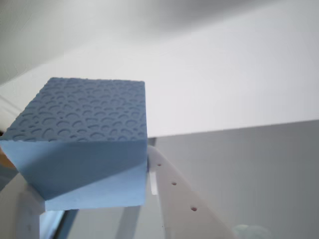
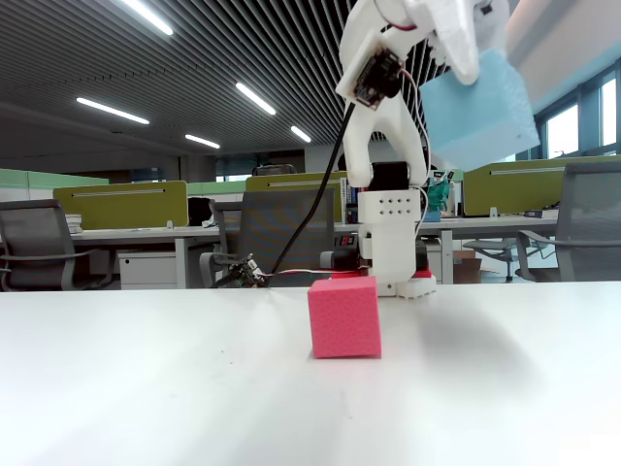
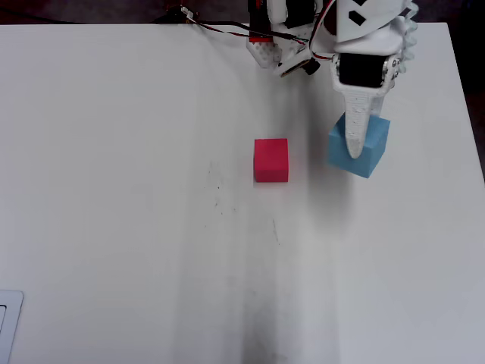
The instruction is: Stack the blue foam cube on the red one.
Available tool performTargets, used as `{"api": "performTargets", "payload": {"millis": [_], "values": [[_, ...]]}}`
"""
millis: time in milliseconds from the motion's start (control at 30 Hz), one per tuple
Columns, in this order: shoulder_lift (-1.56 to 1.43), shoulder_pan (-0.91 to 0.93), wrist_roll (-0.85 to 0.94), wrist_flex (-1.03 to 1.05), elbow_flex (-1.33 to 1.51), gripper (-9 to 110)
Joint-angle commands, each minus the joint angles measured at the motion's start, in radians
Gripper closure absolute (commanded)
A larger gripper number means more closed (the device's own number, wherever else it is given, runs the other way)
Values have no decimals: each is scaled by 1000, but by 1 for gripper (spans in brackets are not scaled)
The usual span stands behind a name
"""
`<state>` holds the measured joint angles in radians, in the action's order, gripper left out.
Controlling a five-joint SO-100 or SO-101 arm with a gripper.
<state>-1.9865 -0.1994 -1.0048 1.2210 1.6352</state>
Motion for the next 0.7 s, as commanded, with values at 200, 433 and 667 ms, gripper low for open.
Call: {"api": "performTargets", "payload": {"millis": [200,433,667], "values": [[-267,114,298,0,140,82],[-365,218,446,-3,249,83],[-380,327,644,-25,356,84]]}}
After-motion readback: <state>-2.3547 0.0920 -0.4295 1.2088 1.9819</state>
